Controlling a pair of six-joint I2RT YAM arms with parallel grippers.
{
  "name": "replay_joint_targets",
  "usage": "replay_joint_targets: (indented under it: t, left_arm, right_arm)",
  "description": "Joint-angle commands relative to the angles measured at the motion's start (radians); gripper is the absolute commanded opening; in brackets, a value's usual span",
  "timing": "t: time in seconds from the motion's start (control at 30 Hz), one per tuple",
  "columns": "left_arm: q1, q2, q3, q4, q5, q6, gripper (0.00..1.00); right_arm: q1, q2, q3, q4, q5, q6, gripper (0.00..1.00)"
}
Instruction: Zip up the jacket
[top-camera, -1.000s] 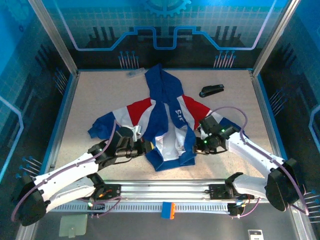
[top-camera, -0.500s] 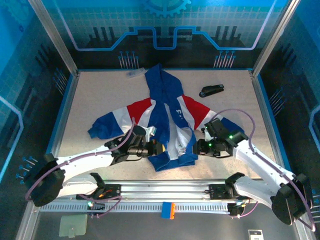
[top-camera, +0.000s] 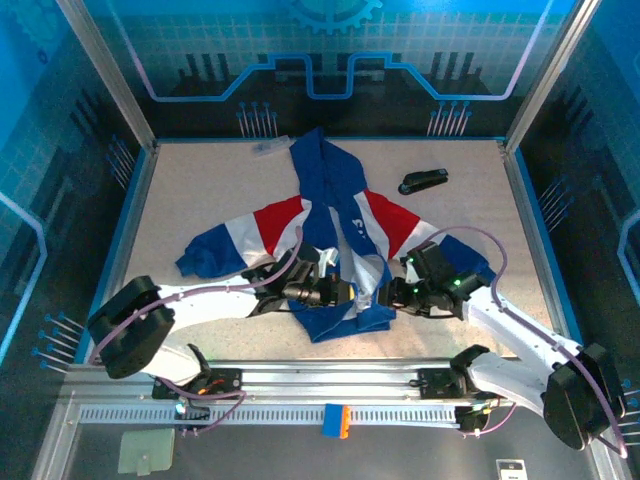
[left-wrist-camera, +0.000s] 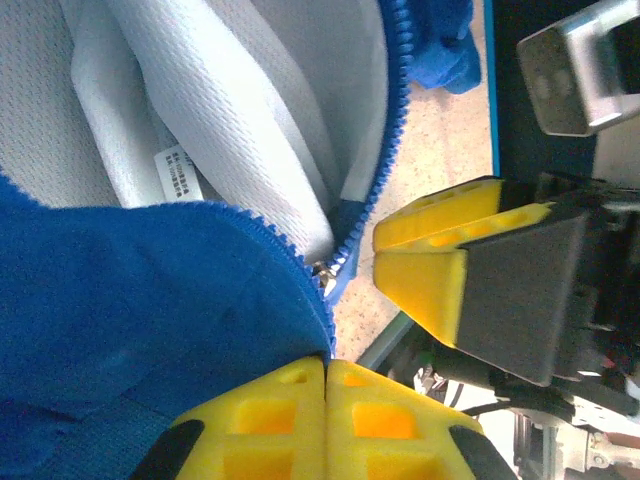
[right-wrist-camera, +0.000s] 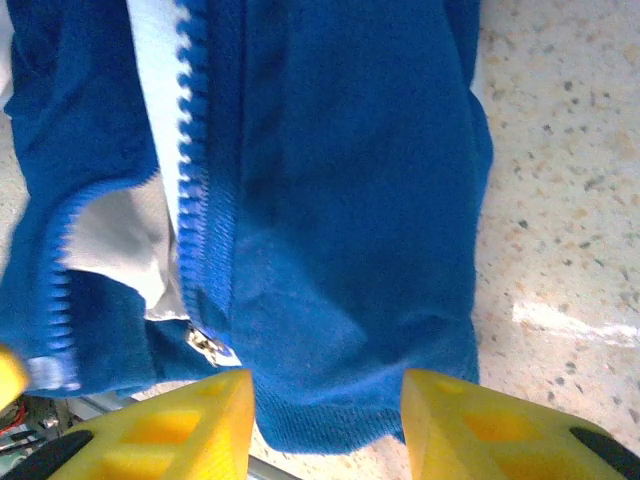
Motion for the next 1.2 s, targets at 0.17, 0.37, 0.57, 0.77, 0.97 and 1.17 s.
replay_joint_targets:
  t: [0.17,0.37,0.57,0.77,0.97,1.17]
  left_arm:
    - [-0.012,0.157,0.114,0.035,0.067,-0.007,0.00]
    - [-0.023,0.227,0.167,0.025,0.081,-0.006,0.00]
    - [-0.027,0.242,0.163,0.019,0.081,-0.012,0.00]
    - [-0.027,0.214,0.129,0.018,0.072,-0.018,0.00]
    - [-0.027,0.168,0.121,-0.033,0.055,0.008,0.00]
    - [-0.018,0.080,0.126,-0.120,0.029,0.063,0.00]
  right_arm:
    - [0.017,0.075,0.003,0.070,-0.017,0.015,0.45]
    - [0.017,0.115,-0.001,0.094,0.001,0.006,0.44]
    - [0.016,0.157,-0.004,0.132,-0.015,0.005,0.40]
    - [0.017,0.081,-0.001,0.102,0.009,0.004,0.18]
    - [0.013,-0.046,-0.001,0.049,0.021,-0.011,0.16]
    - [0.011,-0.105,-0.009,0.049,-0.001,-0.046,0.04]
